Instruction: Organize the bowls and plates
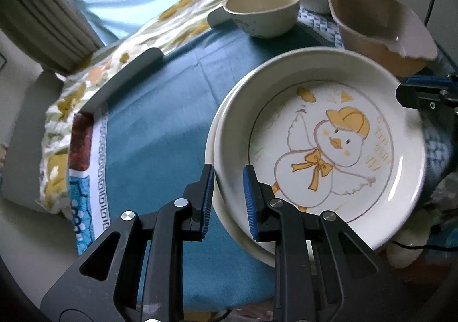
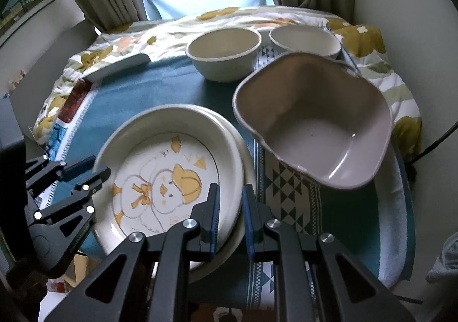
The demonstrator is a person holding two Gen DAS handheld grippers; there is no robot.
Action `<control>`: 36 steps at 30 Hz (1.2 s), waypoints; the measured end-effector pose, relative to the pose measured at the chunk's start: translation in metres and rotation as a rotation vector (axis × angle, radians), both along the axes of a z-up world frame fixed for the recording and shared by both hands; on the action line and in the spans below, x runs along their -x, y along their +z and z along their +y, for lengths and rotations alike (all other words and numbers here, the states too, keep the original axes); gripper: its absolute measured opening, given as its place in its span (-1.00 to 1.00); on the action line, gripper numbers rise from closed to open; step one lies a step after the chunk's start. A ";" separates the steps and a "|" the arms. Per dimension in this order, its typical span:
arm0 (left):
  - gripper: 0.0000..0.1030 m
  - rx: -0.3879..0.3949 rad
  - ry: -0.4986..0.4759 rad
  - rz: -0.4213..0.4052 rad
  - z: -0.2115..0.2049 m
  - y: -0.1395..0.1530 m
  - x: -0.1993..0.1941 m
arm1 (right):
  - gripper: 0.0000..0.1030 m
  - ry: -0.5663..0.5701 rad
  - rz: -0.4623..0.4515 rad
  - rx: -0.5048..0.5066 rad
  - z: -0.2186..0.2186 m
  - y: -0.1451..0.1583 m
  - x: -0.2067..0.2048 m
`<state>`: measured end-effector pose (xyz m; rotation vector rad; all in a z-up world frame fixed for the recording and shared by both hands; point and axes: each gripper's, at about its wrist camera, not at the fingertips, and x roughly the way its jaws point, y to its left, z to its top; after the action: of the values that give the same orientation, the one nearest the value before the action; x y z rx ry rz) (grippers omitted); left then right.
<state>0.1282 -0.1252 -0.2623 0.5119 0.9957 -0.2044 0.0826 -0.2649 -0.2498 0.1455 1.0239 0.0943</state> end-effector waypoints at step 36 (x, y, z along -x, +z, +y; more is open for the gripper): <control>0.24 0.318 -0.375 0.369 -0.149 0.022 -0.125 | 0.26 -0.471 0.121 -0.184 -0.136 0.016 -0.018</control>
<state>0.2533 -0.2744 -0.2404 0.3697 1.1912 -0.8025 0.1003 -0.4013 -0.2334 0.5612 1.0769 -0.2519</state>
